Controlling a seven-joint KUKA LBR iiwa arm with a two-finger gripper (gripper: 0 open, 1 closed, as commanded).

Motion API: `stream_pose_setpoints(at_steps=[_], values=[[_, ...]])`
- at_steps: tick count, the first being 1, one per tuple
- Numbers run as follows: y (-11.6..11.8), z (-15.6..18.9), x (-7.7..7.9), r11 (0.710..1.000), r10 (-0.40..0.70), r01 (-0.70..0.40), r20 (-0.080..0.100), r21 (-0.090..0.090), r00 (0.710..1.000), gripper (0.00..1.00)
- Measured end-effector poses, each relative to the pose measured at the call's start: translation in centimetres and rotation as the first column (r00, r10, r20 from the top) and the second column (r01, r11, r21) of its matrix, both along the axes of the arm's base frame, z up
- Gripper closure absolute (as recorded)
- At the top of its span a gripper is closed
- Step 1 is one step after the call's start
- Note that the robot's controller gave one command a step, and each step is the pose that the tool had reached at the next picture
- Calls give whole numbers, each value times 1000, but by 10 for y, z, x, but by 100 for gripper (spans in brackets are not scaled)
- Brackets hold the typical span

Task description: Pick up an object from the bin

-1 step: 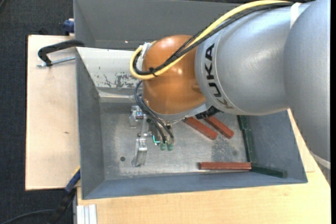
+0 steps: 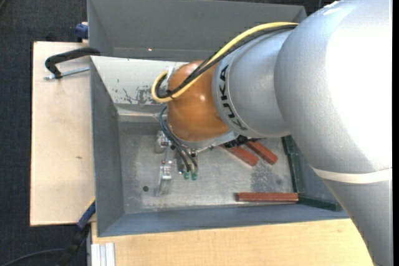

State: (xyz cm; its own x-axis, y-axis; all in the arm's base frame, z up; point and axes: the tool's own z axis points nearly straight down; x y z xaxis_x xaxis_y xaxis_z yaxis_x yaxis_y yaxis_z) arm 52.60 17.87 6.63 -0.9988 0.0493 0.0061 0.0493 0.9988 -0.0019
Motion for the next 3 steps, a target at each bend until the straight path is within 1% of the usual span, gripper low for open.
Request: stream_pose_setpoints(at_steps=[1, 2, 3], values=[[-75, 6, -1, 945, 326, -326, 6, -1, 945, 0], [-113, 104, 5, 731, 682, -682, 15, -4, 731, 0], [-162, 30, 27, 709, 705, -705, 3, 4, 709, 0]])
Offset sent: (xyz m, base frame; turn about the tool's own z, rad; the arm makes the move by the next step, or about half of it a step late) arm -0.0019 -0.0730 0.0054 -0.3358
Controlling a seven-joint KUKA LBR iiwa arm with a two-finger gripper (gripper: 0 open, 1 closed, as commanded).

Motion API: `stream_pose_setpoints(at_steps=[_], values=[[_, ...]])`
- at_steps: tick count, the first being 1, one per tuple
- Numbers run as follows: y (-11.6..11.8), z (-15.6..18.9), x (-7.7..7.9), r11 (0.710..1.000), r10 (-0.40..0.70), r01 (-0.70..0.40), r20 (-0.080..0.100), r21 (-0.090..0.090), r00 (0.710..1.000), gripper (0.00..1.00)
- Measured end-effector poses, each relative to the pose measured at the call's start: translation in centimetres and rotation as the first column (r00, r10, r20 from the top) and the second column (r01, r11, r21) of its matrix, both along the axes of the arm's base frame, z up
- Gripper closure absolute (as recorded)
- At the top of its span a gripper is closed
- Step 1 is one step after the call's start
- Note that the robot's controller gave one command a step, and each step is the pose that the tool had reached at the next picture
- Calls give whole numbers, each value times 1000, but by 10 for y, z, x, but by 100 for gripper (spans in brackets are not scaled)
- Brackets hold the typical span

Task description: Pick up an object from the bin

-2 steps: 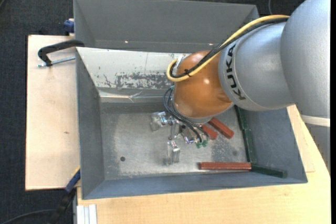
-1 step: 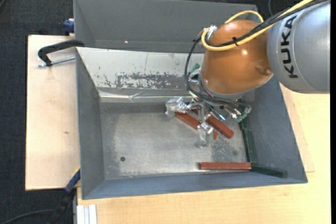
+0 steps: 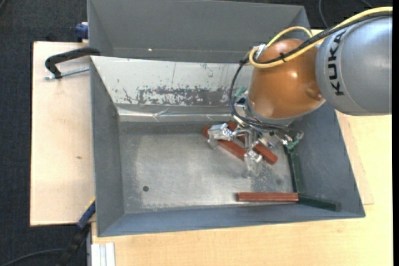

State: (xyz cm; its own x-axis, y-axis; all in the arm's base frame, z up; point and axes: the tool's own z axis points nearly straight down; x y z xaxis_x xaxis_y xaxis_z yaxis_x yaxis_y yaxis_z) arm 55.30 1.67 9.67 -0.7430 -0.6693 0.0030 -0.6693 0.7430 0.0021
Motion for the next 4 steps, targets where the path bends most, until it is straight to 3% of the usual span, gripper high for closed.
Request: stream_pose_setpoints(at_steps=[1, 2, 3, 4], values=[[-82, -14, 23, 990, 140, -140, 10, -2, 990, 0], [-6, -26, 8, 992, -129, 129, 4, 4, 992, 0], [23, -25, 30, 935, -354, 353, 9, 7, 935, 0], [21, -26, 30, 934, -356, 356, 8, 5, 934, 100]])
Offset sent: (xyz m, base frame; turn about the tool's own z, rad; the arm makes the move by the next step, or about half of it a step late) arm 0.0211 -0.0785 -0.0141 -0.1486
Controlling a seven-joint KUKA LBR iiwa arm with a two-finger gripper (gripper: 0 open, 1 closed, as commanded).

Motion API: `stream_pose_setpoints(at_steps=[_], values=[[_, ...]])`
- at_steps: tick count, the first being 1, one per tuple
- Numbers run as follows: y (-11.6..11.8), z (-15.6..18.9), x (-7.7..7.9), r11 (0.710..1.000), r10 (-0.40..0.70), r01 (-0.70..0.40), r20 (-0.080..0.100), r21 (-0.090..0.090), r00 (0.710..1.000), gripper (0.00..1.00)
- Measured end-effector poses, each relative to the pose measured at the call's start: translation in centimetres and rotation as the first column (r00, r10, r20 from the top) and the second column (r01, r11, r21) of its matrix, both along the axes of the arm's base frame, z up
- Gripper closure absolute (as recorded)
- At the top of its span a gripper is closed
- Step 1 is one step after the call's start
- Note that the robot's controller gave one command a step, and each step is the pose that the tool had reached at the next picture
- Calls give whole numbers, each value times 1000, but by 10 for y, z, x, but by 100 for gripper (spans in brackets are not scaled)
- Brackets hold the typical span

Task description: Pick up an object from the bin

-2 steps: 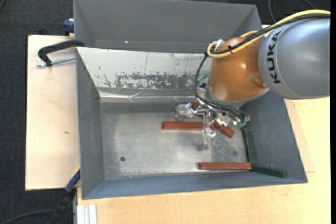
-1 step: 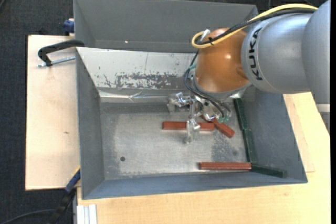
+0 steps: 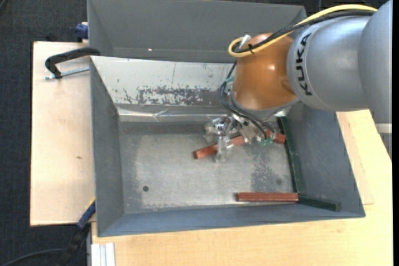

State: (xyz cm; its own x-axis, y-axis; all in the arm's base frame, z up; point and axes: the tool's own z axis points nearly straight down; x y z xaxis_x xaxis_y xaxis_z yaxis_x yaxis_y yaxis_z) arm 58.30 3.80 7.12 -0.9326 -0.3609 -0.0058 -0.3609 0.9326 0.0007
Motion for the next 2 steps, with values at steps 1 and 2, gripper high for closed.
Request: stream_pose_setpoints(at_steps=[1, 2], values=[[4, 106, 8, 1000, 20, -20, 11, -1, 1000, 100], [-5, 194, -13, 999, 42, -42, 10, -2, 999, 100]])
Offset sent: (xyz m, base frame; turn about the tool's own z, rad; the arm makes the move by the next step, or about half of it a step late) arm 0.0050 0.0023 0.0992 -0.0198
